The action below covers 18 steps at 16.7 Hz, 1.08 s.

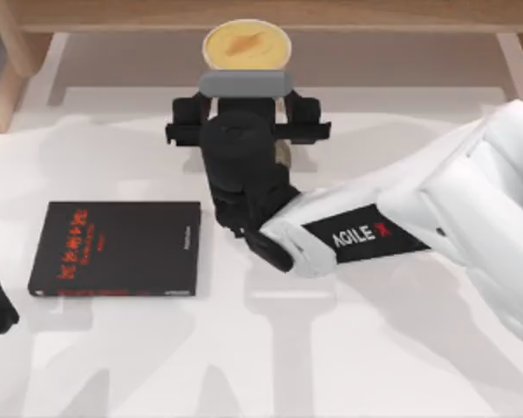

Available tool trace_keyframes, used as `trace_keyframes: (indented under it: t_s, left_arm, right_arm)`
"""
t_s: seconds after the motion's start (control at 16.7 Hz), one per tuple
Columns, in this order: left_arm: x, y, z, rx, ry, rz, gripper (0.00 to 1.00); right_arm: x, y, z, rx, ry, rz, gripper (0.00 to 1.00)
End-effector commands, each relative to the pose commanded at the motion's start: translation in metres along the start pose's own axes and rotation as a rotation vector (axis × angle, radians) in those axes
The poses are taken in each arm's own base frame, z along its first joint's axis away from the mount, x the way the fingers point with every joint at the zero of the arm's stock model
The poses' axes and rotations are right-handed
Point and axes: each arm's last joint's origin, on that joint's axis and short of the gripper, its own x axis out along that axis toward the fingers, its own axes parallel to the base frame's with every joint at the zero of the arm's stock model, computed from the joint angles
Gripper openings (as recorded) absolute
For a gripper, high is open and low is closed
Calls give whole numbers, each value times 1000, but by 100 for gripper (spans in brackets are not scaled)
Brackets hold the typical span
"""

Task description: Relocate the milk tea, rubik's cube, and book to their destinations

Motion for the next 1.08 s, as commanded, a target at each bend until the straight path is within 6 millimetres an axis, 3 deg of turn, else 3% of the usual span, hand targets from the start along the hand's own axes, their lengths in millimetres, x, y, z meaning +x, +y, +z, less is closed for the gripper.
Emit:
trace_keyframes:
  t_s: [0.3,1.08]
  left_arm:
    - [0,0,0,0,0,0,100]
    - [0,0,0,0,0,0,100]
  right_arm:
    - [4,-3,-5,-3,0,-5,0]
    - [4,-3,-5,-3,0,-5,98]
